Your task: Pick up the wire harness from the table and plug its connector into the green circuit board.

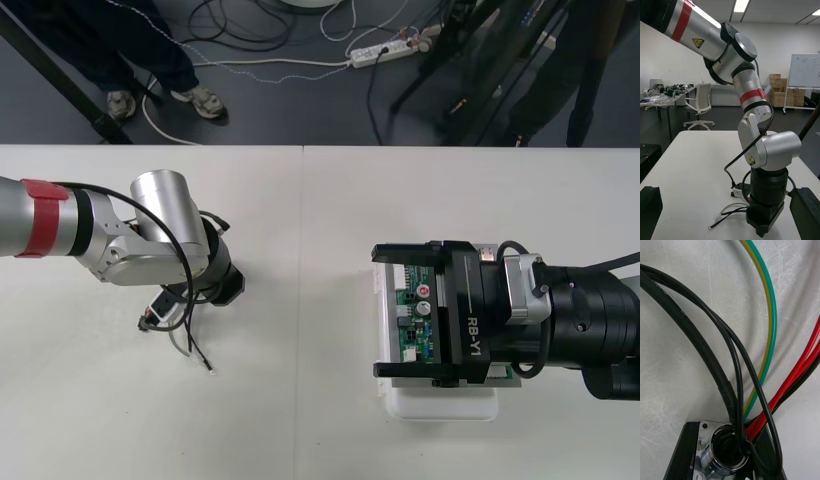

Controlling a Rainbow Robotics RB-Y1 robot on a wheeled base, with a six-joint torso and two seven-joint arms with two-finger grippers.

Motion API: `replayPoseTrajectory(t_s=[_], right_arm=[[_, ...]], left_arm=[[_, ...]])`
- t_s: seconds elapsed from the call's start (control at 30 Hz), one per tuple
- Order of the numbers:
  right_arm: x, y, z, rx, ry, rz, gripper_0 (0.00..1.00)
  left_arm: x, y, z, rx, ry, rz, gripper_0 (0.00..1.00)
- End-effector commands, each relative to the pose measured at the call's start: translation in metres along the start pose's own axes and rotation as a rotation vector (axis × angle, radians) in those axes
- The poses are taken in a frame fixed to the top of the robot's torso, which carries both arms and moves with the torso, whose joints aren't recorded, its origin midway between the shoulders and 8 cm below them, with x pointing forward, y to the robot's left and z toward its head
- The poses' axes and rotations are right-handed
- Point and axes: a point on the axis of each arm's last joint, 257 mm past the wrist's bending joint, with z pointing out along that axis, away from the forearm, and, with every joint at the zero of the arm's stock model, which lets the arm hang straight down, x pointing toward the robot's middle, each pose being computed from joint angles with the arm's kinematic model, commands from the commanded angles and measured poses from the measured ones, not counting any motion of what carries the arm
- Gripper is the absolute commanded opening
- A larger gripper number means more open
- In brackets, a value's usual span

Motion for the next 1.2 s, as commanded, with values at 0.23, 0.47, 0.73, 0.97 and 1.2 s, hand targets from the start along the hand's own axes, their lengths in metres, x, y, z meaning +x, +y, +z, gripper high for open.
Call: replayPoseTrajectory(t_s=[0.23, 0.47, 0.73, 0.97, 1.2], right_arm=[[-0.004, 0.004, 0.003, -0.003, 0.002, -0.046, 1.0], [-0.004, 0.004, 0.002, -0.003, 0.003, -0.043, 1.0], [-0.005, 0.002, 0.0, 0.006, 0.005, -0.041, 1.0], [-0.005, -0.001, -0.004, 0.015, 0.011, -0.044, 1.0], [-0.006, -0.002, -0.009, 0.016, 0.014, -0.039, 1.0]], left_arm=[[0.018, -0.015, -0.013, 0.022, 0.045, 0.122, 0.0], [0.012, -0.008, -0.028, -0.013, 0.048, 0.109, 0.0], [0.008, -0.001, -0.046, -0.066, 0.05, 0.053, 0.0], [0.006, 0.004, -0.072, -0.126, 0.033, -0.043, 0.0], [0.008, 0.006, -0.097, -0.186, 0.034, -0.124, 0.0]])
